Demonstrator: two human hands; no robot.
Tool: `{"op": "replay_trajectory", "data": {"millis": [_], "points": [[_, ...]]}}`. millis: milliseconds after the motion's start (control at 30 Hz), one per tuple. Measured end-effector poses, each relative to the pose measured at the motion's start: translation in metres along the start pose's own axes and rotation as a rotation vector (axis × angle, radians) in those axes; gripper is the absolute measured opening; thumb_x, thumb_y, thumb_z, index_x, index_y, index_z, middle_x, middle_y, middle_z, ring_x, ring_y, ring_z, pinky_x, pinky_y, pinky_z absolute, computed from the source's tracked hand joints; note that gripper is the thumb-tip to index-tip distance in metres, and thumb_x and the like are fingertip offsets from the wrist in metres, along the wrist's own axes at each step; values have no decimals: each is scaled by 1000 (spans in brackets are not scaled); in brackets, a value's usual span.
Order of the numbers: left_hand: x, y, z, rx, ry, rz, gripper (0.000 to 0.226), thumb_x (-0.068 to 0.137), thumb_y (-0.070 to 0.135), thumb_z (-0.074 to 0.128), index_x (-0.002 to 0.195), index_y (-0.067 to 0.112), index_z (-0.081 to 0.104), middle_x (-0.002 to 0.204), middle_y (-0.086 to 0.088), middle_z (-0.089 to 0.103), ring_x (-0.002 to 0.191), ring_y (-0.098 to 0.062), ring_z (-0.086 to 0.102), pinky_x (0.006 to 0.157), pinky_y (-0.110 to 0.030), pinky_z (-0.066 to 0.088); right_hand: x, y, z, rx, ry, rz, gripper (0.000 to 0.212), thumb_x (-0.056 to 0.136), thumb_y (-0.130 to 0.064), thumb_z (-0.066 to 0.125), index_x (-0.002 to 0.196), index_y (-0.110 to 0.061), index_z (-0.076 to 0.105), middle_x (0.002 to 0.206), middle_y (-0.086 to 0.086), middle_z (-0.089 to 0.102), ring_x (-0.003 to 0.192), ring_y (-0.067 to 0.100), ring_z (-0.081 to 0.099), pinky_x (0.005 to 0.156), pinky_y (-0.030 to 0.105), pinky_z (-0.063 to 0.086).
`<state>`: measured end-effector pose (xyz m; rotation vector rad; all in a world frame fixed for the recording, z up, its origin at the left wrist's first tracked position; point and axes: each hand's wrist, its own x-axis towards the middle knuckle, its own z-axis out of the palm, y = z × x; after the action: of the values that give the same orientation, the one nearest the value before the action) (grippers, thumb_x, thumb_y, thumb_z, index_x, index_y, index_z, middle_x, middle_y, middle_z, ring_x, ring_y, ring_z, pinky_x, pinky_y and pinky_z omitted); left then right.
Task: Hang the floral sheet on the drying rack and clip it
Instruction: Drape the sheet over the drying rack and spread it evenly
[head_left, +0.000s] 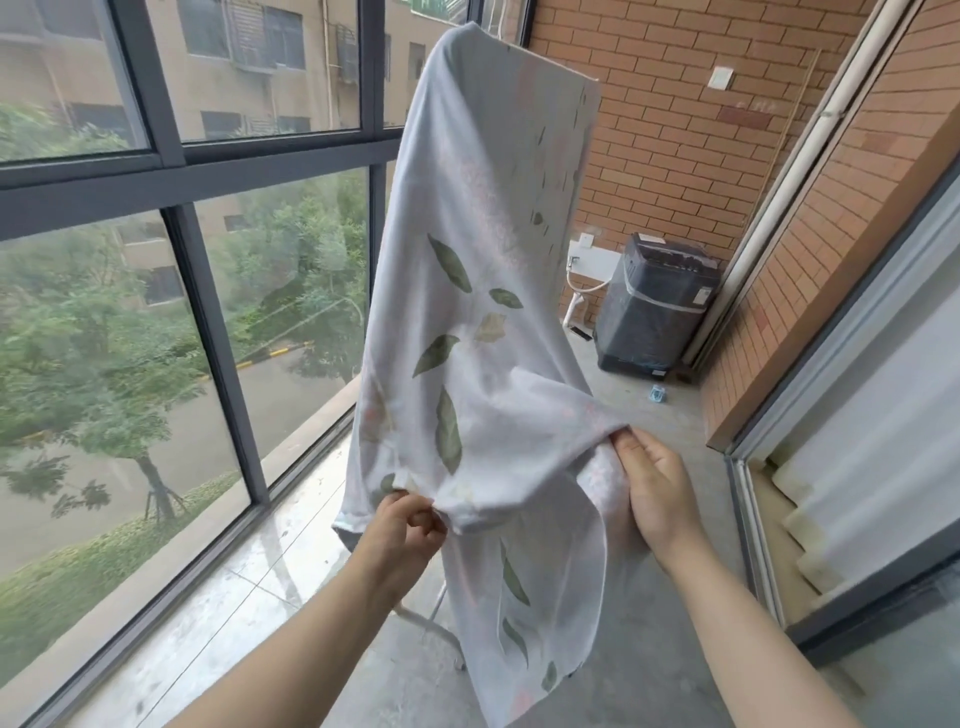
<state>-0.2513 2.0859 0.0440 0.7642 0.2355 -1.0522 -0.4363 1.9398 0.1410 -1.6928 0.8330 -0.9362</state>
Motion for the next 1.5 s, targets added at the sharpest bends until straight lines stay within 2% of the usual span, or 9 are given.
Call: {"op": "replay_trajectory", "data": {"millis": [200,333,500,733,900,1100,1233,1367,1500], "points": [[-42,42,-11,-13,113,102,27,81,-11,41,73,14,48,56,-2,46,34,-6,38,36,-13,37,7,20,27,-87,-101,-1,28,101,-21,46,86,-22,70,88,-4,73,86,12,65,77,27,50],[-77,65,-22,-94,11,170,30,56,-10,63,68,12,48,42,5,30,27,-5,26,35,-14,36,11,36,44,-262,-206,-64,30,100,-21,47,74,-21,62,70,-8,65,69,9,58,62,23,42],[-121,107,-36,292,24,492,16,75,7,64,79,18,53,72,-4,63,51,-12,61,45,-20,50,8,38,76,-383,-475,-36,9,88,-15,60,81,-21,61,74,-6,65,73,15,60,68,30,45],[-187,170,-44,447,112,834,16,86,0,59,79,15,58,65,-2,62,57,-13,56,48,-21,51,-22,-4,120,-331,-565,-102,22,89,-14,61,108,-25,62,98,-8,66,94,10,63,78,14,46],[-255,210,-40,739,136,820,34,72,-11,71,101,8,69,90,-17,67,78,-26,64,69,-27,59,-52,-49,145,-316,-550,-163,22,91,-16,58,110,-26,60,100,-10,66,92,4,61,82,21,48],[-323,283,-22,1332,392,1090,27,61,7,74,82,24,73,69,-2,61,61,-15,50,50,-15,41,-94,-97,171,-295,-502,-237,17,91,-16,59,105,-27,61,96,-11,66,89,8,63,70,13,45],[-345,298,-12,1613,371,1226,14,80,14,70,94,16,74,65,3,55,59,-15,50,51,-19,39,-115,-130,188,-275,-473,-276,18,89,-21,59,101,-34,60,95,-14,67,93,10,64,81,30,51],[-346,304,-13,1562,349,1183,13,83,19,69,95,17,74,72,0,65,64,-18,58,69,-31,55,-136,-152,197,-248,-461,-298,19,89,-23,60,104,-35,60,95,-14,67,93,8,64,86,35,53],[-359,327,27,1148,301,1262,22,88,5,58,91,19,74,90,-4,68,69,-15,56,66,-30,54,-144,-157,190,-286,-423,-324,18,89,-20,60,101,-33,60,95,-11,69,90,7,65,82,30,52]]}}
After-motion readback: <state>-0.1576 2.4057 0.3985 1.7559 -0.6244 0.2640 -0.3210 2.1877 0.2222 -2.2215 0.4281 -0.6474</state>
